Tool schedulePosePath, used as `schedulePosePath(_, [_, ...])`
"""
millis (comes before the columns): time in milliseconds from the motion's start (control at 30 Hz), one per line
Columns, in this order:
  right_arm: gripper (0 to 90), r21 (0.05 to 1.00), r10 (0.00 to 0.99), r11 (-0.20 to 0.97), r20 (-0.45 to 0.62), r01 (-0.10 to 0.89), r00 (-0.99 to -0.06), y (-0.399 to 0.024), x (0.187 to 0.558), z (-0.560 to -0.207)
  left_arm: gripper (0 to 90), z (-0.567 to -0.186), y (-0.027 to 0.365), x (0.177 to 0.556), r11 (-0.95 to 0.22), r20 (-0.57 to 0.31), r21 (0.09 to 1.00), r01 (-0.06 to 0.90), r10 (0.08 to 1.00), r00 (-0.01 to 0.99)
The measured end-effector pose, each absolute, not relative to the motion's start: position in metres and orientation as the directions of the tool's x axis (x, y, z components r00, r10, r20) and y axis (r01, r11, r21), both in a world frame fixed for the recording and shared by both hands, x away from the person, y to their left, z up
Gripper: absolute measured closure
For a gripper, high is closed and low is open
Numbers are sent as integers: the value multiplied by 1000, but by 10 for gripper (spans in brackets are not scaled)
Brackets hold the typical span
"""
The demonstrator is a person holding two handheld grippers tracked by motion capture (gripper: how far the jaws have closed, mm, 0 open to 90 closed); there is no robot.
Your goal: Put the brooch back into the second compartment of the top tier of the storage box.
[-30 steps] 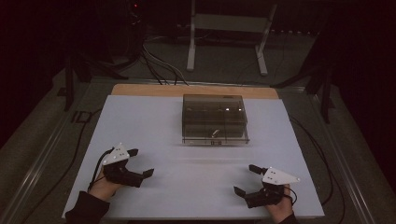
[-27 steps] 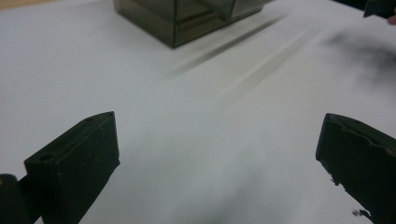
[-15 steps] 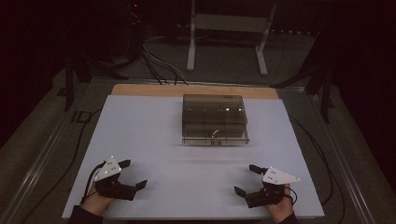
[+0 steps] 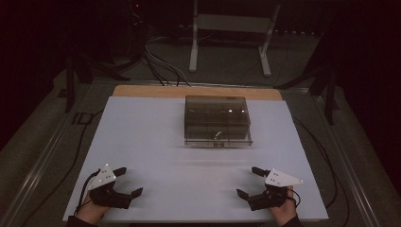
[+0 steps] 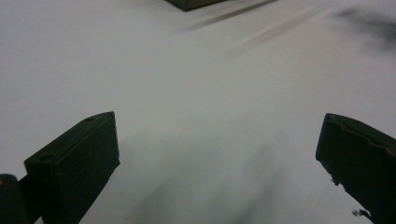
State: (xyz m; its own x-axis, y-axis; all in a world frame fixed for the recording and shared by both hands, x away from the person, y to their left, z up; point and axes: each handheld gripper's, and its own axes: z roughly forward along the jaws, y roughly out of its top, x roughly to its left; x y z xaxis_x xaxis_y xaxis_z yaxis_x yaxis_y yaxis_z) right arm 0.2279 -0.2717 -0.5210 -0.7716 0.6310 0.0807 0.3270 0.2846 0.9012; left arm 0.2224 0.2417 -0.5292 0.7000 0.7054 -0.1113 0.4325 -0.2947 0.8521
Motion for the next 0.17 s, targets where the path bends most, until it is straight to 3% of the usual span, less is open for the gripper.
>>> schedulePosePath(167, [0, 900, 631, 286, 82, 330, -771, -271, 228, -521, 6, -529, 240, 222, -293, -115, 855, 428, 698, 707])
